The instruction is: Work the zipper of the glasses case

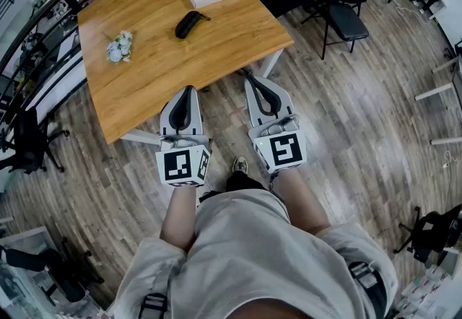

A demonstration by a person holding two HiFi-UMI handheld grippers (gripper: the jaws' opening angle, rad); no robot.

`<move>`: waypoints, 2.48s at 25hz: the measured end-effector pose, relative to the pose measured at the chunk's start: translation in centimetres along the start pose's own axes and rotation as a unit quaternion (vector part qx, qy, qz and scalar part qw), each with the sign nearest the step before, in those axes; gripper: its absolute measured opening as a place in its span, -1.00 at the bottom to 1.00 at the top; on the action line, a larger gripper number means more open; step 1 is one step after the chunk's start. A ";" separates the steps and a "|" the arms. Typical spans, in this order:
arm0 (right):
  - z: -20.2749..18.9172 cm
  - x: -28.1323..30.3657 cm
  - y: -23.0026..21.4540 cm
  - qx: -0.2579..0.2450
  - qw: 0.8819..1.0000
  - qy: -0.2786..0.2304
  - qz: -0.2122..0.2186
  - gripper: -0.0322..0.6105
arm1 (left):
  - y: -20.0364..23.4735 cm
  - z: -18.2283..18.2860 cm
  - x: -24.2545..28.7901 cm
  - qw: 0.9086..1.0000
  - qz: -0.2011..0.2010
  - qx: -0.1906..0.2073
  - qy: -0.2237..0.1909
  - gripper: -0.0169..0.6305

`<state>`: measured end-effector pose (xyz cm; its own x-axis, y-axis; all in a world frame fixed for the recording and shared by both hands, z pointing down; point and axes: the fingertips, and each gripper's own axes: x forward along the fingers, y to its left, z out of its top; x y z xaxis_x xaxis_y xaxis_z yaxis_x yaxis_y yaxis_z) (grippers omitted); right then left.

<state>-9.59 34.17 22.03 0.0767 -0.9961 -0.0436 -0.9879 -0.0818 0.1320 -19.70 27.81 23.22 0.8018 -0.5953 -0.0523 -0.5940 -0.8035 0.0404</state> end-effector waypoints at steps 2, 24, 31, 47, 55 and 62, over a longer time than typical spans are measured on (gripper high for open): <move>-0.4 0.2 -1.0 0.003 1.000 0.001 0.010 -0.82 | -0.7 -0.2 0.9 1.000 0.002 0.002 0.001 -0.88; -7.1 8.5 -7.4 0.001 0.998 0.036 0.059 -0.82 | 2.3 -6.5 12.8 0.998 0.009 -0.004 0.055 -0.88; -10.7 20.0 -8.5 0.001 0.993 0.074 0.087 -0.82 | 9.9 -10.5 21.0 0.995 0.018 -0.026 0.090 -0.88; -15.6 34.2 -10.7 -0.072 0.967 0.153 0.190 -0.82 | 18.2 -16.2 30.5 0.984 0.029 -0.047 0.169 -0.88; -20.1 38.4 -10.6 -0.070 0.937 0.174 0.294 -0.82 | 19.4 -20.2 31.8 0.969 0.126 -0.064 0.201 -0.88; -23.8 40.2 -9.8 -0.136 0.874 0.167 0.436 -0.82 | 18.8 -23.6 30.9 0.937 0.248 -0.096 0.228 -0.88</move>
<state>6.34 -5.87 42.52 -0.6088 -0.6339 0.4770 -0.6249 0.7536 0.2039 -4.49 -5.68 45.91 0.4013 -0.7973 0.4509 -0.9131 -0.3874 0.1276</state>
